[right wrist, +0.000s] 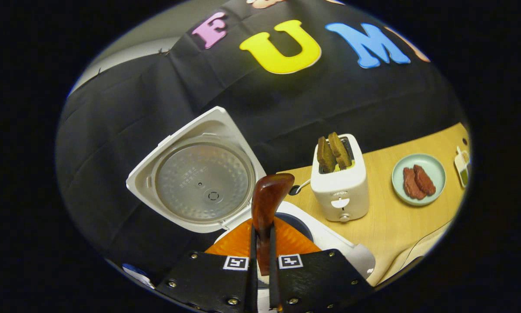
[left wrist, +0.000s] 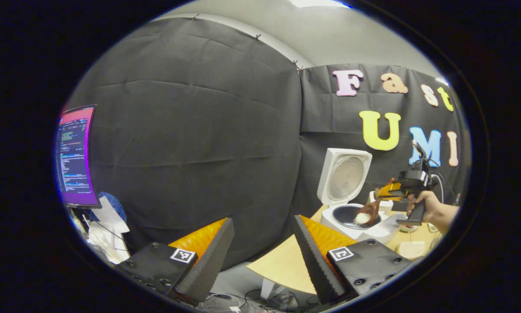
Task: Close the left gripper, press the button to open the rice cooker; take a wooden spoon from the chopstick holder with the right hand, scoop a spoonful of rice and pour it into the rice cooker, then put the wooden spoon back into the chopstick holder.
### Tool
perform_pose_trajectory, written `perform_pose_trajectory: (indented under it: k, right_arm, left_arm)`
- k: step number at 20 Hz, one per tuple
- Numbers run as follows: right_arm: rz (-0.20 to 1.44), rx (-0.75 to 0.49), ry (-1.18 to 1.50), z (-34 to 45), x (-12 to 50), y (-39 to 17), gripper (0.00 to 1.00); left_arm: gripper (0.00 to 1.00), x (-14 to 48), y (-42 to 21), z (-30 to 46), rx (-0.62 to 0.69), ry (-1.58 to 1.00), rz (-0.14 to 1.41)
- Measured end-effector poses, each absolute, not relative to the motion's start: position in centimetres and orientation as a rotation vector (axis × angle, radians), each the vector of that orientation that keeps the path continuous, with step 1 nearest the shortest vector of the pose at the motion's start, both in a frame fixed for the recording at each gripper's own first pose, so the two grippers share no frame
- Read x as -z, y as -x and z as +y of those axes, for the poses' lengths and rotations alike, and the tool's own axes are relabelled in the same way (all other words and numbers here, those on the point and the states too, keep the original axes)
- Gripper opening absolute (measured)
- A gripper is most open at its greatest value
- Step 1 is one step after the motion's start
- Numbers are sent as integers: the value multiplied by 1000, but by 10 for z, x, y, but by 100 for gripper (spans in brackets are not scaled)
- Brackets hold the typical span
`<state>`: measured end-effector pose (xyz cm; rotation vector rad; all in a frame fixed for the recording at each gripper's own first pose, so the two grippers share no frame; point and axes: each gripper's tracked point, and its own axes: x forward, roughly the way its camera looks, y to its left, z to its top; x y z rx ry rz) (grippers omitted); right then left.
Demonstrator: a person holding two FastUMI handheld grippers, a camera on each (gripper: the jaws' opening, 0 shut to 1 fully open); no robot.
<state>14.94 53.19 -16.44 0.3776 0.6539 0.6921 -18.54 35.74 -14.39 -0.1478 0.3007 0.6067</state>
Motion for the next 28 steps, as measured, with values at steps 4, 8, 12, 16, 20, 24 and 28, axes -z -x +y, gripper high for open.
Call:
perform_pose_trajectory:
  k: [4, 8, 12, 16, 20, 24, 28]
  right_arm:
    - [495, -769, -106, 543, 146, -137, 11]
    - [308, -823, 179, 553, 131, -127, 11]
    - [156, -831, 416, 555, 126, -116, 11]
    - [150, -833, 457, 550, 130, -114, 11]
    - [289, -852, 209, 542, 129, -117, 11]
    - [388, -832, -80, 517, 99, -124, 11]
    - [446, -770, -308, 477, 78, -136, 11]
  left_arm:
    - [96, 145, 184, 356, -597, 150, 302]
    - [94, 145, 183, 356, -587, 143, 297]
    - [93, 147, 181, 355, -584, 143, 296]
    - [94, 147, 181, 355, -585, 145, 298]
    - [93, 145, 179, 354, -579, 148, 282]
    - [96, 143, 178, 352, -560, 152, 273]
    - [93, 122, 162, 332, -516, 137, 255]
